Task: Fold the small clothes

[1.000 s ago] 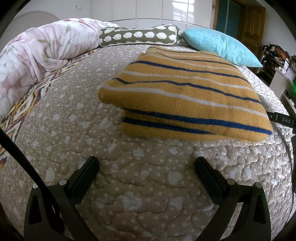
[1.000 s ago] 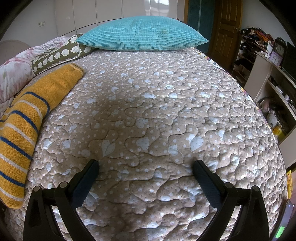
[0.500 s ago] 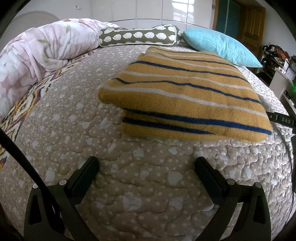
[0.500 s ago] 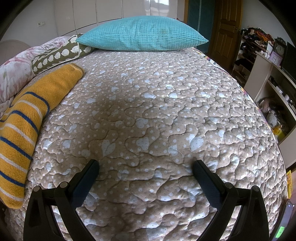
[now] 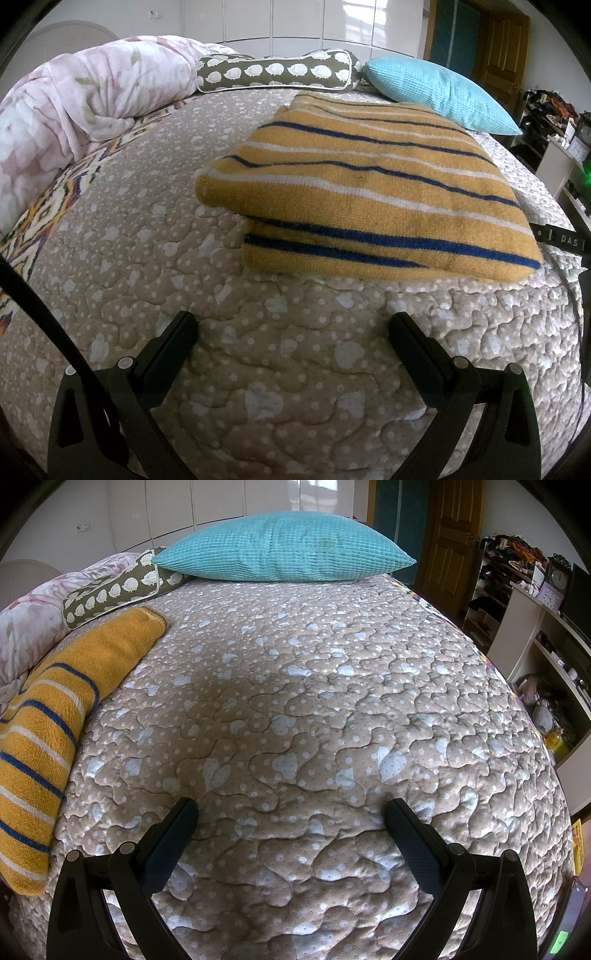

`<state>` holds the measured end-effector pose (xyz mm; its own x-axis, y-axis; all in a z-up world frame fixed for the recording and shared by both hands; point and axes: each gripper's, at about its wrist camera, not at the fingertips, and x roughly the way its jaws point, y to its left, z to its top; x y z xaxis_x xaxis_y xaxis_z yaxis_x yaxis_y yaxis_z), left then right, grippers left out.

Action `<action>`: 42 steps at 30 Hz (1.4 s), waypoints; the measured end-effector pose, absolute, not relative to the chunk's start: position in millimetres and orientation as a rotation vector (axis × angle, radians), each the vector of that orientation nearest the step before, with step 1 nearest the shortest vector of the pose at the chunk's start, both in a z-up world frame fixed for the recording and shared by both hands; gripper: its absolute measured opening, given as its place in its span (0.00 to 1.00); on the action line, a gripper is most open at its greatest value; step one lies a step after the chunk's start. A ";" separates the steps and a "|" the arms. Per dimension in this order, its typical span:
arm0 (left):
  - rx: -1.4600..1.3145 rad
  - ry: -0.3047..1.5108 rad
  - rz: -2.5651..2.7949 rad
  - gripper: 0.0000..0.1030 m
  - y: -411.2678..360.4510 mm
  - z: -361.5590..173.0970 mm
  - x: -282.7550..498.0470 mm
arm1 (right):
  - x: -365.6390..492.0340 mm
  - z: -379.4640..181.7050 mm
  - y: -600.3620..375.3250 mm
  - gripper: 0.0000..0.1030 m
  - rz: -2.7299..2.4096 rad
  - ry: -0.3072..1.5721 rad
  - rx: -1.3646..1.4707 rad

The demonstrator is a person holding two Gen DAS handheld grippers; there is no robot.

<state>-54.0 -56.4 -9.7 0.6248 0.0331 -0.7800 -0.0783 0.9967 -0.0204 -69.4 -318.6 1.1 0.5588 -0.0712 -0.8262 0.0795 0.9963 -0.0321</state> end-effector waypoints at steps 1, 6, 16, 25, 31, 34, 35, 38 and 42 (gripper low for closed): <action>-0.053 0.893 0.065 1.00 -56.5 -9.7 -53.9 | -69.3 1.1 -318.6 1.00 -0.089 0.974 0.009; -0.054 0.892 0.064 1.00 -55.8 -9.6 -54.0 | -69.2 1.0 -318.5 1.00 -0.089 0.974 0.009; -0.060 0.886 0.060 1.00 -55.5 -8.9 -54.7 | -69.2 1.0 -318.7 1.00 -0.089 0.974 0.009; -0.064 0.880 0.057 1.00 -54.6 -9.0 -56.0 | -69.2 1.0 -318.7 1.00 -0.088 0.974 0.009; -0.066 0.880 0.057 1.00 -54.5 -9.0 -56.0 | -69.2 1.0 -318.8 1.00 -0.088 0.974 0.009; -0.066 0.880 0.056 1.00 -54.2 -8.8 -55.7 | -69.1 1.0 -318.8 1.00 -0.088 0.974 0.009; -0.066 0.880 0.056 1.00 -54.8 -9.0 -56.3 | -69.2 1.0 -318.8 1.00 -0.088 0.974 0.009; -0.066 0.879 0.057 1.00 -55.2 -9.0 -56.5 | -69.1 1.0 -318.8 1.00 -0.088 0.974 0.009; -0.066 0.878 0.057 1.00 -55.8 -9.1 -56.4 | -69.2 1.0 -318.9 1.00 -0.088 0.974 0.009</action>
